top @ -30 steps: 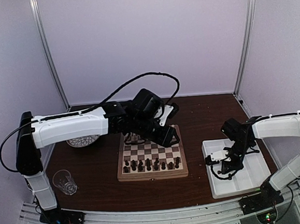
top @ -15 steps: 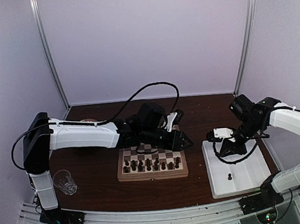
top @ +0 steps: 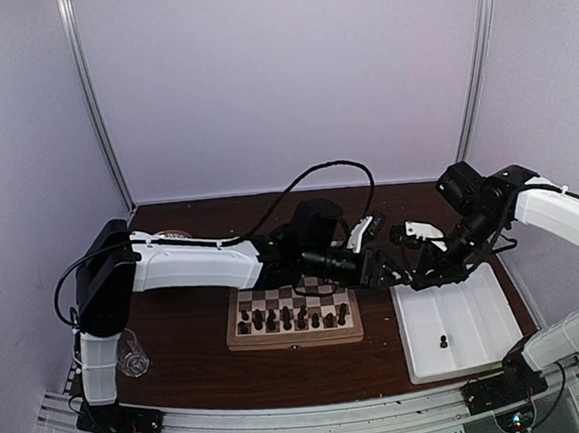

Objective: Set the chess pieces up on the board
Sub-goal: Pass from the right arm to the left

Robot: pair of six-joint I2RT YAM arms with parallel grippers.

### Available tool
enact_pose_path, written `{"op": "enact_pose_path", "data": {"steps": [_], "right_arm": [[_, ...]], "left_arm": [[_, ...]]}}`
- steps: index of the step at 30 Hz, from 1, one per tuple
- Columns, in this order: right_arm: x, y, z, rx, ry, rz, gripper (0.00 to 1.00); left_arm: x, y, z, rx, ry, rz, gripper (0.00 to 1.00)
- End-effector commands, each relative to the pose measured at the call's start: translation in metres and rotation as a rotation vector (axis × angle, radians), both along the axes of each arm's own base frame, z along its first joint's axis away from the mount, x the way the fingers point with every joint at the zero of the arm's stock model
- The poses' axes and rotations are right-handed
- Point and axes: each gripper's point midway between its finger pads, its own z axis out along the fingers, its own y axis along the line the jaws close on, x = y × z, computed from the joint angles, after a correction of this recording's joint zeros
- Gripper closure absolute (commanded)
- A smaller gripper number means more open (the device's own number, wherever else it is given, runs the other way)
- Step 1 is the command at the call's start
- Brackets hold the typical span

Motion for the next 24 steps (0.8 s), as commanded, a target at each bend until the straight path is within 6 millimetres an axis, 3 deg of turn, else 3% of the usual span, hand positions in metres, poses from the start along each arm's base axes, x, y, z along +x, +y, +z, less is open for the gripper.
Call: {"op": "enact_pose_path", "data": {"steps": [1, 5, 16, 20, 24], "right_arm": [[-0.002, 0.006, 0.008, 0.035, 0.036, -0.008, 0.89], [-0.005, 0.007, 0.011, 0.05, 0.037, -0.001, 0.89], [-0.009, 0.005, 0.011, 0.05, 0.027, 0.008, 0.88], [-0.011, 0.005, 0.015, 0.059, 0.013, 0.019, 0.87], [-0.013, 0.002, 0.027, 0.079, -0.022, 0.004, 0.74]], "left_arm": [[-0.01, -0.017, 0.016, -0.066, 0.018, -0.059, 0.53], [-0.011, -0.022, 0.013, -0.063, 0.034, -0.068, 0.54], [-0.012, -0.024, 0.01, -0.065, 0.047, -0.082, 0.8], [-0.013, -0.025, 0.012, -0.074, 0.045, -0.091, 0.86], [-0.012, -0.022, 0.022, -0.11, 0.023, -0.081, 0.9]]}}
